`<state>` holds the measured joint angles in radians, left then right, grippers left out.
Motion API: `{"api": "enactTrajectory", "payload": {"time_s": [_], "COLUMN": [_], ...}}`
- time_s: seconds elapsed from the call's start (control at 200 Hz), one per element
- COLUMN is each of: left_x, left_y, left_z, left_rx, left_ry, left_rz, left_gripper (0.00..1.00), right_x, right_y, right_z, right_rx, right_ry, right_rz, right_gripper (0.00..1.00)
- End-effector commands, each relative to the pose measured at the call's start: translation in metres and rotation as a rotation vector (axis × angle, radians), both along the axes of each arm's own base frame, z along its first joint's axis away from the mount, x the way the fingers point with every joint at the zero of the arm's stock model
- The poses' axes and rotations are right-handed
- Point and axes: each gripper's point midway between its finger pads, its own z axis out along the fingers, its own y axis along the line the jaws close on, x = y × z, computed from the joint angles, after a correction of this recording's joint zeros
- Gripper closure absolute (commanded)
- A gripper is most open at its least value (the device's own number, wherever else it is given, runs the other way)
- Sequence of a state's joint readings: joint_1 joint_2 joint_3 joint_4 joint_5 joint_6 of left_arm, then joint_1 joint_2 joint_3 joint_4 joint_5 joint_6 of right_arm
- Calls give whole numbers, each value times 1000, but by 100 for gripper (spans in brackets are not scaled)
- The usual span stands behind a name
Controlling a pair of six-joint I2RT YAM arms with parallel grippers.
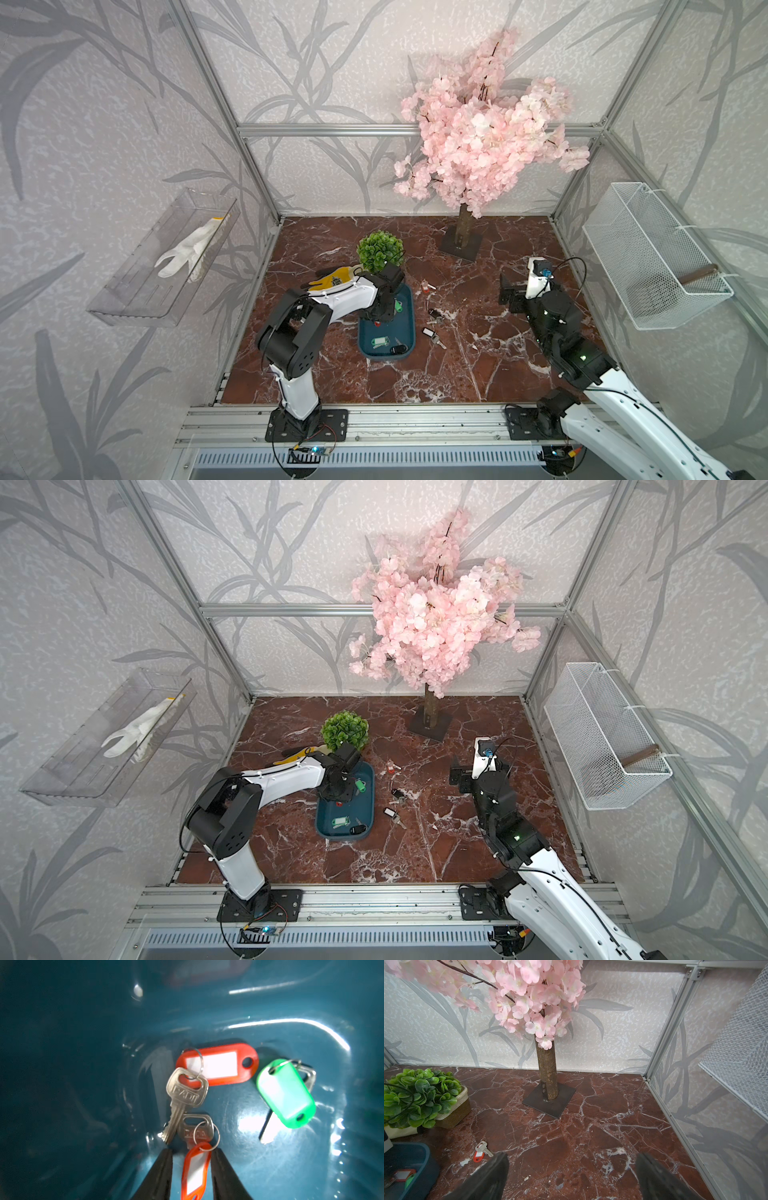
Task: Take the keys out of the storage box
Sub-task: Pick up the key from the storage box.
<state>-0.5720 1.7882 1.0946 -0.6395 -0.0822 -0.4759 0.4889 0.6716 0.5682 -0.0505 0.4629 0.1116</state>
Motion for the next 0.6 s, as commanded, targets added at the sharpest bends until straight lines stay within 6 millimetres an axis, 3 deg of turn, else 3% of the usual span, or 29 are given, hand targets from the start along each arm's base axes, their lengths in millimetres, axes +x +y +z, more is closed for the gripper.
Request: {"api": "enactTrajectory", "payload": {"time_s": [0.0, 0.295, 0.435, 0.595], "left_x": [-5, -5, -3, -6], "left_y": [2, 3, 2, -13], "left_z": [-9, 7, 28, 57], "left_rx": [-2, -27, -56, -125], "left_ry": [30, -17, -79, -137], "left_rz": [11, 10, -6, -79], "left_gripper": [74, 100, 100, 100], "right_x": [0, -1, -1, 0], "right_y": [-3, -4, -5, -5], "right_z": [-3, -6, -5, -3], "right_rx": [14, 14, 16, 15], "right_ry": [-4, 0, -4, -11], "right_rz": [-13, -19, -22, -22], "right_gripper": [1, 1, 1, 1]}}
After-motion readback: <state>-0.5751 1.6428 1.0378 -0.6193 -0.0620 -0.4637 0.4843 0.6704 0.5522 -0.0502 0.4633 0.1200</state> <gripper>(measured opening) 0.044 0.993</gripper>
